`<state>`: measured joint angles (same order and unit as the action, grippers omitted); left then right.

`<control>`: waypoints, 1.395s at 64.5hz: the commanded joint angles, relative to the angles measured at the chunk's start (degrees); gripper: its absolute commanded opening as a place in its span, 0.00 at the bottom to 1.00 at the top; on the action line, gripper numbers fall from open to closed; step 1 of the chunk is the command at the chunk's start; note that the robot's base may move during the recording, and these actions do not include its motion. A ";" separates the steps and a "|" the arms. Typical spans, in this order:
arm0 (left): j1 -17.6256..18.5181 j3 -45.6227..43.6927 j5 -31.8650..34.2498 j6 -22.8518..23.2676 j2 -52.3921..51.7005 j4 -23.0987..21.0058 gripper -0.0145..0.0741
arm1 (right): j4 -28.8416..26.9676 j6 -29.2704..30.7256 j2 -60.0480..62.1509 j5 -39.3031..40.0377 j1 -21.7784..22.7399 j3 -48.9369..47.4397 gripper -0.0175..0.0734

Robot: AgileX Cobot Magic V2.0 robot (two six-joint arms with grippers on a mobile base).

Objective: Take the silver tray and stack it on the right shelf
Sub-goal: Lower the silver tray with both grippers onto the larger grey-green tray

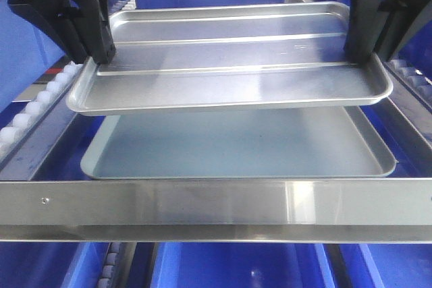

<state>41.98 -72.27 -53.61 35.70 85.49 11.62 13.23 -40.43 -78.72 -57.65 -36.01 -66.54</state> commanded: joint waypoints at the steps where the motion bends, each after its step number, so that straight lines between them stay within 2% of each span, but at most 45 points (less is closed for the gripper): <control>1: 0.12 -2.00 1.50 -0.67 -2.17 0.75 0.06 | 1.63 0.74 1.71 1.98 0.06 -1.94 0.25; 46: 0.12 -2.00 1.77 -0.67 -2.17 1.31 0.06 | 1.63 0.74 1.71 2.04 0.06 -1.94 0.25; 56: 0.12 -2.00 2.33 -0.67 -2.17 2.37 0.06 | 2.01 0.74 1.71 5.18 0.06 -1.94 0.25; 68: 0.12 -2.59 7.00 -0.78 -2.17 4.01 0.06 | 4.52 0.79 1.71 6.19 0.27 -2.18 0.25; 80: -1.63 -7.49 7.43 -2.07 1.35 4.61 0.06 | 4.81 0.85 1.06 6.62 4.06 -2.63 0.25; 90: -4.18 -11.51 7.55 -2.77 6.80 4.50 0.06 | 4.70 4.69 -2.20 7.86 7.87 -5.72 0.25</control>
<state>39.21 -80.33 -48.55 33.56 92.01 14.33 15.65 -38.99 -80.70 -52.57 -30.28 -68.71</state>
